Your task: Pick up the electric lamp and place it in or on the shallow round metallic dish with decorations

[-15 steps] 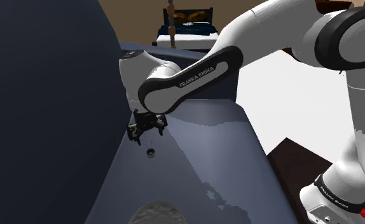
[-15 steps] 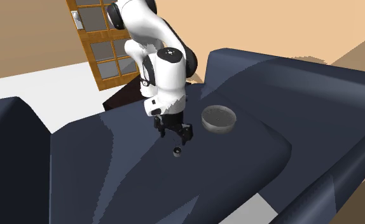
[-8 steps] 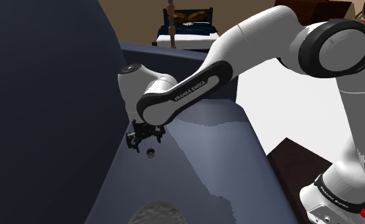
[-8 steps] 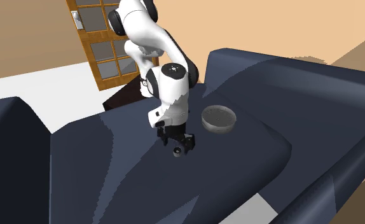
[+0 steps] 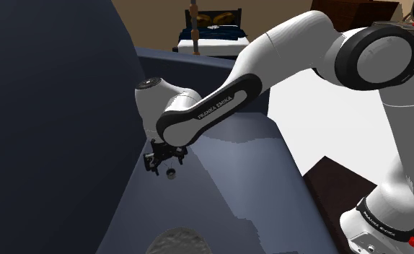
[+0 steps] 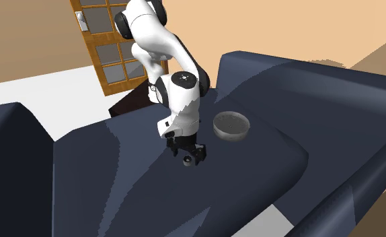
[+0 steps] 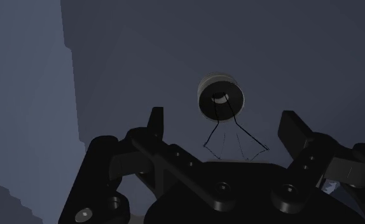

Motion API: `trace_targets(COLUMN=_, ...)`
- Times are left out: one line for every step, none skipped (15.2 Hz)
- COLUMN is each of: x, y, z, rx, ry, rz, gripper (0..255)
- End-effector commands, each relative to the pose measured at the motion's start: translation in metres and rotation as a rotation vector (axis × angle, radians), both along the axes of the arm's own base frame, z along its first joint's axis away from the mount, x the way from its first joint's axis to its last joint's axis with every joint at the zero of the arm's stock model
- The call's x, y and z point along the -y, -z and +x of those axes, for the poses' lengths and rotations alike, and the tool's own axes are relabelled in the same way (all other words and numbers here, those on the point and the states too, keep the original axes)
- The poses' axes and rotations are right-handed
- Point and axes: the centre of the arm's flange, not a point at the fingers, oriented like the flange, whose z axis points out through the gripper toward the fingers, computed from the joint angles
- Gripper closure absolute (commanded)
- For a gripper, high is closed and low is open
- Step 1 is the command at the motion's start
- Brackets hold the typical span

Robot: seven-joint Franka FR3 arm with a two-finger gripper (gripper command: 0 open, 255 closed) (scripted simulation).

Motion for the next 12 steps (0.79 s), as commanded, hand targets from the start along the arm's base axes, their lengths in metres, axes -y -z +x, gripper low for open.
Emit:
trace_targets(x=0.0000, y=0.0000, z=0.0000, rx=0.000, ry=0.000, rz=0.000, gripper=0)
trace_targets(x=0.0000, y=0.0000, z=0.0000, rx=0.000, ry=0.000, rz=0.000, gripper=255)
trace_targets(x=0.0000, y=0.0000, z=0.0000, rx=0.000, ry=0.000, rz=0.000, gripper=255)
trace_targets(x=0.0000, y=0.0000, z=0.0000, rx=0.000, ry=0.000, rz=0.000, gripper=255)
trace_targets(x=0.0001, y=0.0000, z=0.0000, rx=0.000, ry=0.000, rz=0.000, gripper=255)
trace_targets(x=0.0000, y=-0.0002, z=0.0000, rx=0.000, ry=0.000, rz=0.000, gripper=255)
trace_targets(x=0.0000, y=-0.0001, z=0.0000, rx=0.000, ry=0.000, rz=0.000, gripper=255)
trace_targets(x=0.0000, y=-0.0001, z=0.0000, rx=0.000, ry=0.000, rz=0.000, gripper=255)
trace_targets(x=0.0001, y=-0.0001, z=0.0000, rx=0.000, ry=0.000, rz=0.000, gripper=255)
trace_targets(x=0.0001, y=-0.0002, z=0.0000, rx=0.000, ry=0.000, rz=0.000, gripper=255)
trace_targets(x=0.0000, y=0.0000, z=0.0000, rx=0.000, ry=0.000, rz=0.000, gripper=255)
trace_targets(x=0.0000, y=-0.0052, z=0.0000, rx=0.000, ry=0.000, rz=0.000, gripper=255)
